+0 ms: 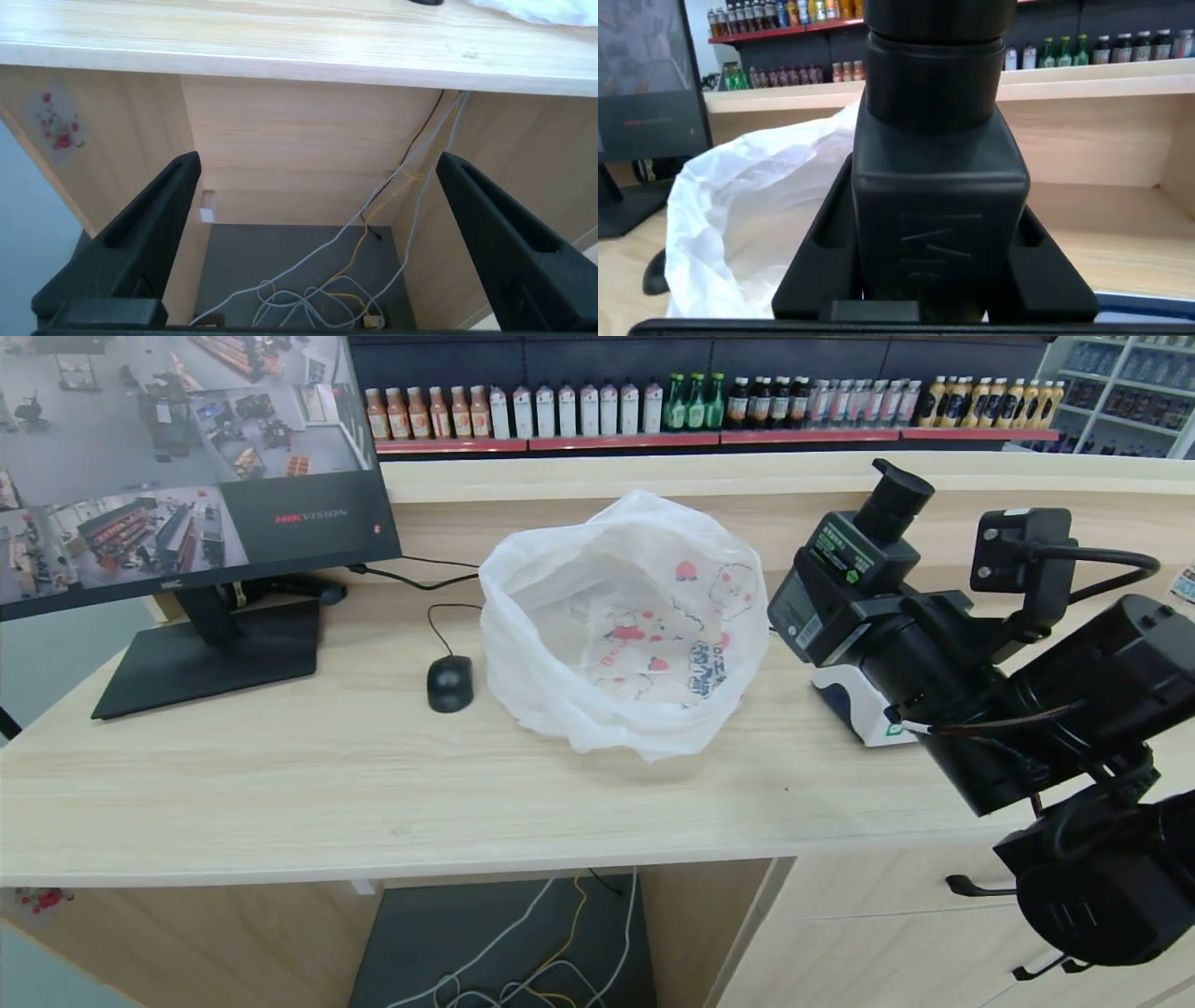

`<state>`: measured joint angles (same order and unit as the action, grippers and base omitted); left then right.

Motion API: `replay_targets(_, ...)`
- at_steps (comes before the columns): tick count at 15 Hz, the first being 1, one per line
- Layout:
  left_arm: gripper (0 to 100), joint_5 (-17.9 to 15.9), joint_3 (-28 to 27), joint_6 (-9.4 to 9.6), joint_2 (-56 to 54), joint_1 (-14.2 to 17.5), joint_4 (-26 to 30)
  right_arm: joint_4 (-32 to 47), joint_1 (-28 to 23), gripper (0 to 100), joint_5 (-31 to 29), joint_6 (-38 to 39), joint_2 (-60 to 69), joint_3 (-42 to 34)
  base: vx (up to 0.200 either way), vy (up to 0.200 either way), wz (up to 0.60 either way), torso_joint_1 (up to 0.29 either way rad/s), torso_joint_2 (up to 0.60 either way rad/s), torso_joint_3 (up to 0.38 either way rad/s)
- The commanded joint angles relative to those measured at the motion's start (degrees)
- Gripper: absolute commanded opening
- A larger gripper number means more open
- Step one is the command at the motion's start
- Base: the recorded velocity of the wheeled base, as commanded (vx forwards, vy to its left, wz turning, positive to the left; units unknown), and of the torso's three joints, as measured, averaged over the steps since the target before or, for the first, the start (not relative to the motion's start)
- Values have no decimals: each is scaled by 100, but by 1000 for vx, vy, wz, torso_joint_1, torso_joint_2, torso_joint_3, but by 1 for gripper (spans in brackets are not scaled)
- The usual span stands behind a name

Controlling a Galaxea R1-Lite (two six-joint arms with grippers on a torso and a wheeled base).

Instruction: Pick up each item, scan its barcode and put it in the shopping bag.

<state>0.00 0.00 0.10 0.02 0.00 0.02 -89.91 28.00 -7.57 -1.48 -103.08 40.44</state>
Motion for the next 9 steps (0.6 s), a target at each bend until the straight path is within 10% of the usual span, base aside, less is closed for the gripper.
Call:
replay_targets(1,100,0,0,-1,-2,0,-2,-9,4,0,10,7,8,43,0,200,0,-2,2,2)
replay_targets(4,100,0,0,-1,-2,0,-2,-9,214,0,19,7,8,43,0,200,0,2,5,-1)
replay_targets(9,100,0,0,17,-2,0,-2,-9,443,0,247,-11,-151,404,0,0,0,0,0,0)
